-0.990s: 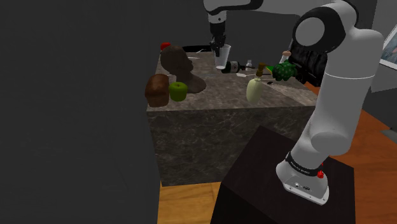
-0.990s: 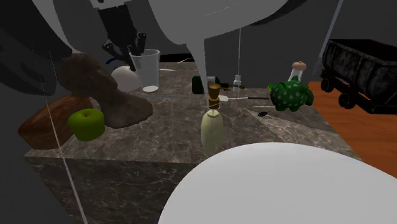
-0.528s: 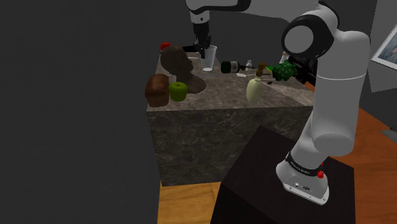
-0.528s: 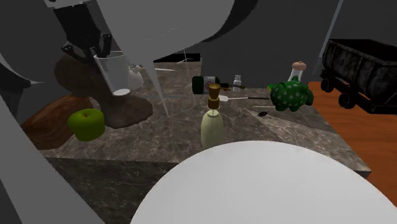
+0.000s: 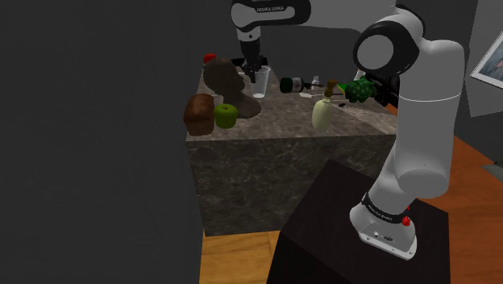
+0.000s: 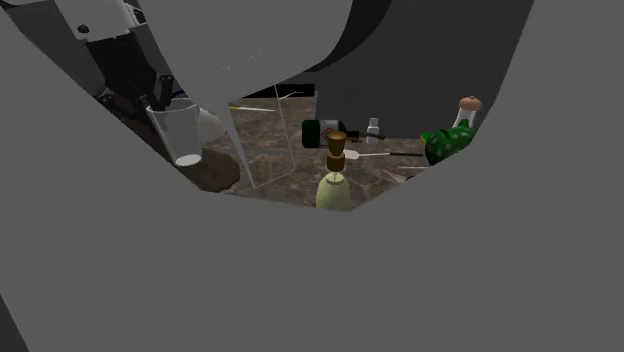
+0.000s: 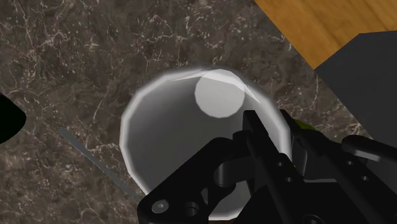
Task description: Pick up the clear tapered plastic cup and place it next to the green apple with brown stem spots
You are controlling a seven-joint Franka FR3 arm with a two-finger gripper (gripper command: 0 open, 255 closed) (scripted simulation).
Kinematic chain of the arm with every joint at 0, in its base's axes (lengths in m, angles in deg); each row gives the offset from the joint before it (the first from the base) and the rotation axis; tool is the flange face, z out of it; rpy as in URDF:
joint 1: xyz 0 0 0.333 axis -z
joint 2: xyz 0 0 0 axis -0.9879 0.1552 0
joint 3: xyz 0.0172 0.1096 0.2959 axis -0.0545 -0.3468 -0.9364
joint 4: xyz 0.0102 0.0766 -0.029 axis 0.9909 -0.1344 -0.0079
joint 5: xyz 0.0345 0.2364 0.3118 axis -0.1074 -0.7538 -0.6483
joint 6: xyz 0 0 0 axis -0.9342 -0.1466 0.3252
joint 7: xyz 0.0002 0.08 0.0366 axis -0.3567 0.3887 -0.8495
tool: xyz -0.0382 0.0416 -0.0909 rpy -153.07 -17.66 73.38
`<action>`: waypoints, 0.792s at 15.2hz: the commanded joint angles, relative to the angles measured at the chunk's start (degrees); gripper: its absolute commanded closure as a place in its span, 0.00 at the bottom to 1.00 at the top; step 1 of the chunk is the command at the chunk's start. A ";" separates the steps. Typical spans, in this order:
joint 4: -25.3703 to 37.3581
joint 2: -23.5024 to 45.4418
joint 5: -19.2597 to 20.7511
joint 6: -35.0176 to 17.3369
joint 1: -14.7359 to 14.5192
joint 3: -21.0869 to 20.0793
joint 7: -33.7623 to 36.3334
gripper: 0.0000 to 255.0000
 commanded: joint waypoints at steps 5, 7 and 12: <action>-5.45 -0.49 0.15 -4.97 -0.25 -0.09 0.63 1.00; -6.96 -0.47 0.17 -6.49 -0.29 -0.11 0.80 1.00; -10.39 -0.18 0.15 -10.17 -0.35 -0.19 1.19 1.00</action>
